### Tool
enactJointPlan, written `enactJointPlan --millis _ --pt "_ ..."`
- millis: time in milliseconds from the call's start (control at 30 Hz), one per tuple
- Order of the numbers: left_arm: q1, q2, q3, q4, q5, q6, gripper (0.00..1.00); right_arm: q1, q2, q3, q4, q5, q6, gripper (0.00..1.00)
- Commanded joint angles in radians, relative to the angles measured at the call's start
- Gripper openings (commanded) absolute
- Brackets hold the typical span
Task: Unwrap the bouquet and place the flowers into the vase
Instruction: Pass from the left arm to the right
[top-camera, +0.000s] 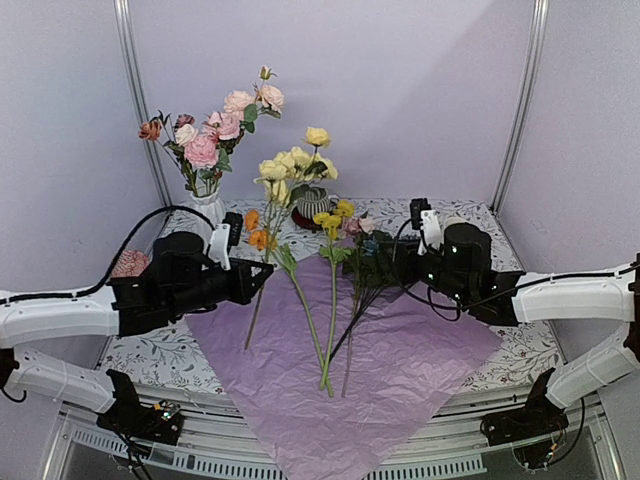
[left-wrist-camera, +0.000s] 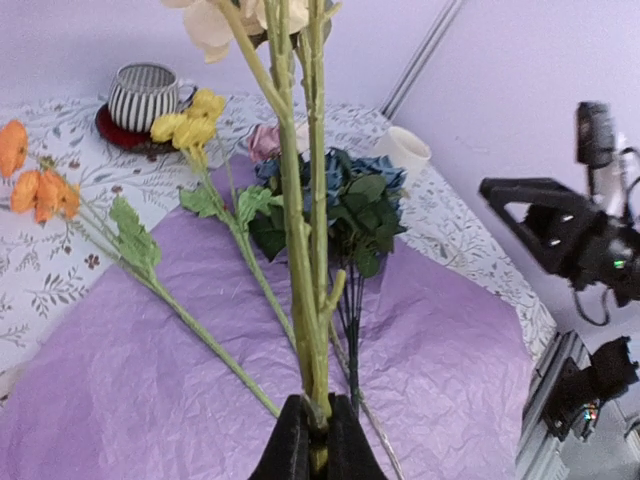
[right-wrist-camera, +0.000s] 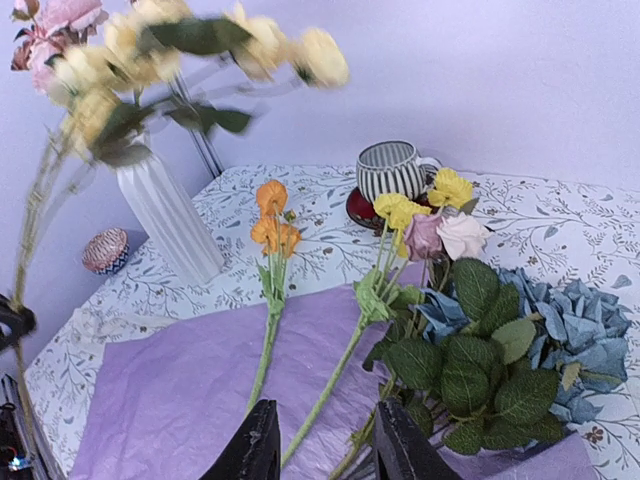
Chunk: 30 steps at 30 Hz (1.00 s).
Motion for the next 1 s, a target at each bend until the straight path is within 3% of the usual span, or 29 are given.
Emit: enactJointPlan --millis 0,267,467,567,700,867,967 --pt "-0.018 -0.183 -0.087 0.114 0.073 0.158 0.06 -0.007 -0.041 -0.145 0.212 0.023 -0.071 0.34" --pt "-0.017 -0.483 -0.19 0.223 0.128 0.42 0.08 -0.006 -0.011 -0.199 0.276 0.047 -0.079 0.34" --pt "-0.003 -0.669 -0.225 0.373 -0.076 0.52 0.05 -0.007 0.016 -0.191 0.273 0.049 -0.085 0.34" --pt "0.014 -0.657 -0.149 0.36 -0.17 0.579 0.02 -0.006 0.02 -0.189 0.273 0.051 -0.088 0.34" --pt "0.047 -0.609 -0.12 0.475 -0.256 0.686 0.0 -0.006 0.023 -0.187 0.275 0.052 -0.092 0.34" --pt "0.151 -0.514 -0.123 0.656 -0.145 0.801 0.0 -0.007 0.032 -0.186 0.273 0.064 -0.102 0.33" --pt "0.293 -0.454 -0.122 0.729 0.04 0.758 0.0 -0.006 0.042 -0.184 0.276 0.061 -0.104 0.34"
